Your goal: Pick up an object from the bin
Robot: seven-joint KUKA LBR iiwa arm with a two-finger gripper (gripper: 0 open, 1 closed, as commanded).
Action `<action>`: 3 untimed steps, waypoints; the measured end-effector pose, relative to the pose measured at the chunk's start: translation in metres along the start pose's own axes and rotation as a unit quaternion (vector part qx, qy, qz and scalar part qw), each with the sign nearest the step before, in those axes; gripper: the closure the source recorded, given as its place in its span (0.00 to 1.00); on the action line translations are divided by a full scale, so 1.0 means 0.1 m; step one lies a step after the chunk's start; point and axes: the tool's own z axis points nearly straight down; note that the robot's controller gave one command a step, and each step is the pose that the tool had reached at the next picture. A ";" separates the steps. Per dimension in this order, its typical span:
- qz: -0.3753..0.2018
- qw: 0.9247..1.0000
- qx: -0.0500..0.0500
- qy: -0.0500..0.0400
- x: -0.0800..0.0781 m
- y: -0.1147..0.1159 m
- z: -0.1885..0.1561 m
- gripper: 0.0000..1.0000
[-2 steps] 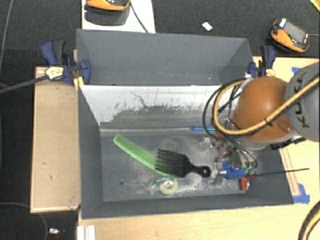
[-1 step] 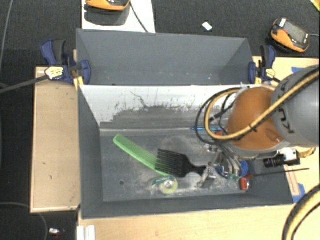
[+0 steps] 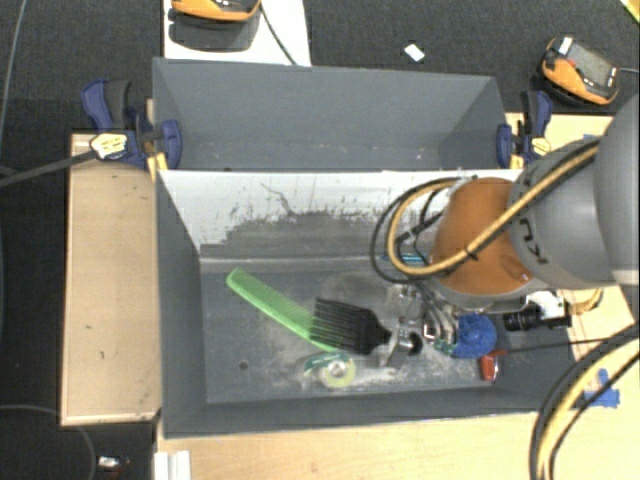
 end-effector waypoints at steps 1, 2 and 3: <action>0.166 0.986 0.001 0.003 0.24 0.18 -0.03 1.00; 0.166 0.986 0.001 0.004 0.24 0.18 -0.03 1.00; 0.165 0.986 0.000 0.003 0.23 0.18 -0.04 1.00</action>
Offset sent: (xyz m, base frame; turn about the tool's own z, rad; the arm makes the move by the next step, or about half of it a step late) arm 0.0000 0.0000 0.0000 0.0000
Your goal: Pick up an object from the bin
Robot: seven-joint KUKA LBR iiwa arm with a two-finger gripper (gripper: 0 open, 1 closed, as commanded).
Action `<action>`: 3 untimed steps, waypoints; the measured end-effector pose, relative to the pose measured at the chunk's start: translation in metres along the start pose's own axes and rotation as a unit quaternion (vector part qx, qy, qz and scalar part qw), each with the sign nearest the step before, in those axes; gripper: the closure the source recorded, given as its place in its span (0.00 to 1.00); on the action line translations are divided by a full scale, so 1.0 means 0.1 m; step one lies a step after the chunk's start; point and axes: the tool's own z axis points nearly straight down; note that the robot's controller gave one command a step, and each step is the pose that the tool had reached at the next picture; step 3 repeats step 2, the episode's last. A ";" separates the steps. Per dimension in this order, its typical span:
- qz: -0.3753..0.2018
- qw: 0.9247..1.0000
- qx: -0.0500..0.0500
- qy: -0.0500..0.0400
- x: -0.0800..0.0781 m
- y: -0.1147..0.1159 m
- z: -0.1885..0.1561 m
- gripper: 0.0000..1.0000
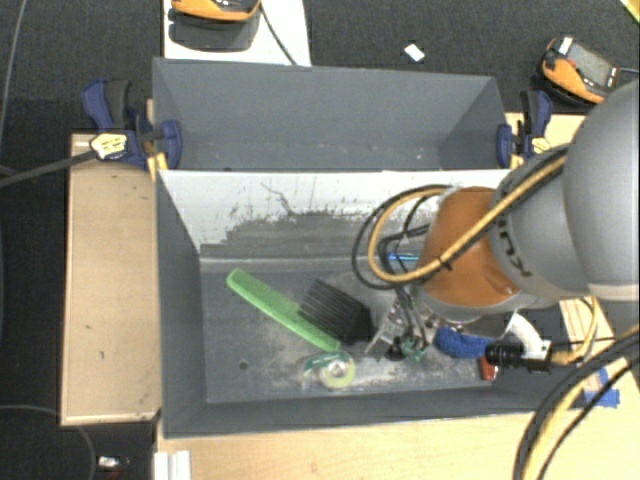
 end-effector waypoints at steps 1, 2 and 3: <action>-0.002 1.000 0.001 0.002 0.01 -0.01 -0.31 1.00; -0.003 1.000 0.001 0.001 0.00 -0.01 -0.51 1.00; -0.003 1.000 0.001 0.001 0.00 -0.01 -0.51 1.00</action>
Offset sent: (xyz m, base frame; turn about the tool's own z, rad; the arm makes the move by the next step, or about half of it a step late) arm -0.0022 -0.0004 0.0626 -0.0024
